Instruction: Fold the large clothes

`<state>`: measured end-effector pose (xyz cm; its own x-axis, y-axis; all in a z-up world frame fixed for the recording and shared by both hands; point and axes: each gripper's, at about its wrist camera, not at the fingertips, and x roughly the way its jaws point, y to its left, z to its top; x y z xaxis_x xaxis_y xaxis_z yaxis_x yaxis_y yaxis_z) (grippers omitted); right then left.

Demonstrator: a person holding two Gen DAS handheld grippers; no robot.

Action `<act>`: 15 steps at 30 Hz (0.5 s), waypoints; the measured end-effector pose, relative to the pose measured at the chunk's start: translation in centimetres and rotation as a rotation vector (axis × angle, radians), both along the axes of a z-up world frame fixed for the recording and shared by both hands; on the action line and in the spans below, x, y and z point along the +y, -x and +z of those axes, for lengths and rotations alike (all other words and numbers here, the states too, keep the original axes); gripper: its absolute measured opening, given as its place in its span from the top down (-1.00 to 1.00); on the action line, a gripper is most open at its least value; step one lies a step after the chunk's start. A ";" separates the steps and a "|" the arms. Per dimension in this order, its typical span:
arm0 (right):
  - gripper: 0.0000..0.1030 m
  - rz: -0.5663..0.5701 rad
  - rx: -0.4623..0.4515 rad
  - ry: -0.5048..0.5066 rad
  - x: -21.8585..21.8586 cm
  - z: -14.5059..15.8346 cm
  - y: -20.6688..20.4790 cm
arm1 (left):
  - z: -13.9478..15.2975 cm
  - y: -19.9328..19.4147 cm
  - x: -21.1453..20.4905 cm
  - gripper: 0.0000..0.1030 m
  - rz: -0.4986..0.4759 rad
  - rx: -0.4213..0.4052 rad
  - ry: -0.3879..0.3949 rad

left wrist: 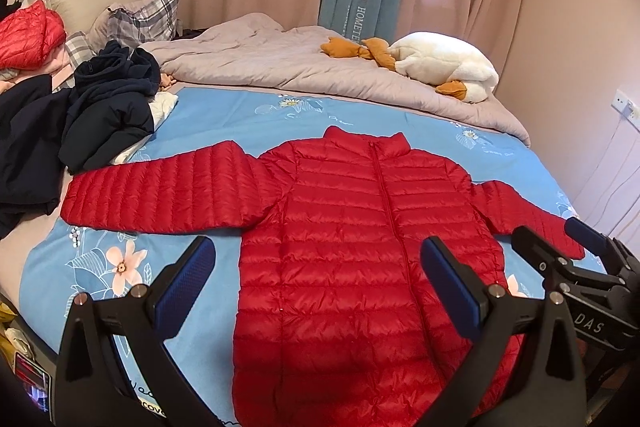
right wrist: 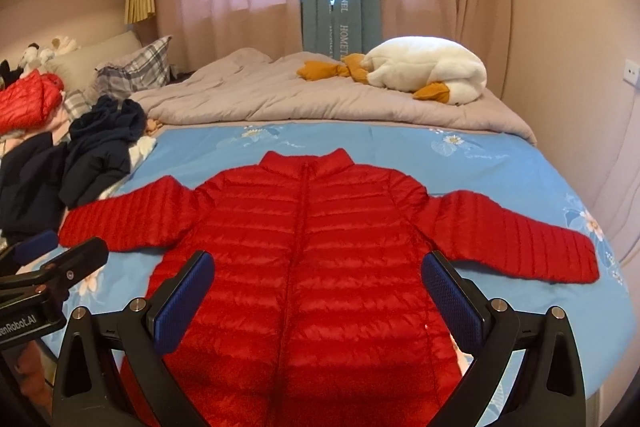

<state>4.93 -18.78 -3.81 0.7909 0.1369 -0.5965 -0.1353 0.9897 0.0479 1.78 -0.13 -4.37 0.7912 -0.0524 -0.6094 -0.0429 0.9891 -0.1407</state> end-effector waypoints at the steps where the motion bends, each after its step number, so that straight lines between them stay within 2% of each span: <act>1: -0.99 0.002 0.002 -0.002 0.0 0.0 0.0 | 0.0 0.0 0.1 -0.99 0.000 0.001 0.001; 15: -0.99 0.018 0.026 -0.015 0.4 -0.1 0.1 | -0.3 -0.2 0.3 -0.99 -0.014 0.019 0.026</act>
<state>4.85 -18.43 -3.88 0.7727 0.1605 -0.6142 -0.1519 0.9861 0.0666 1.94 0.16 -4.62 0.7785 -0.0792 -0.6227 -0.0320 0.9857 -0.1655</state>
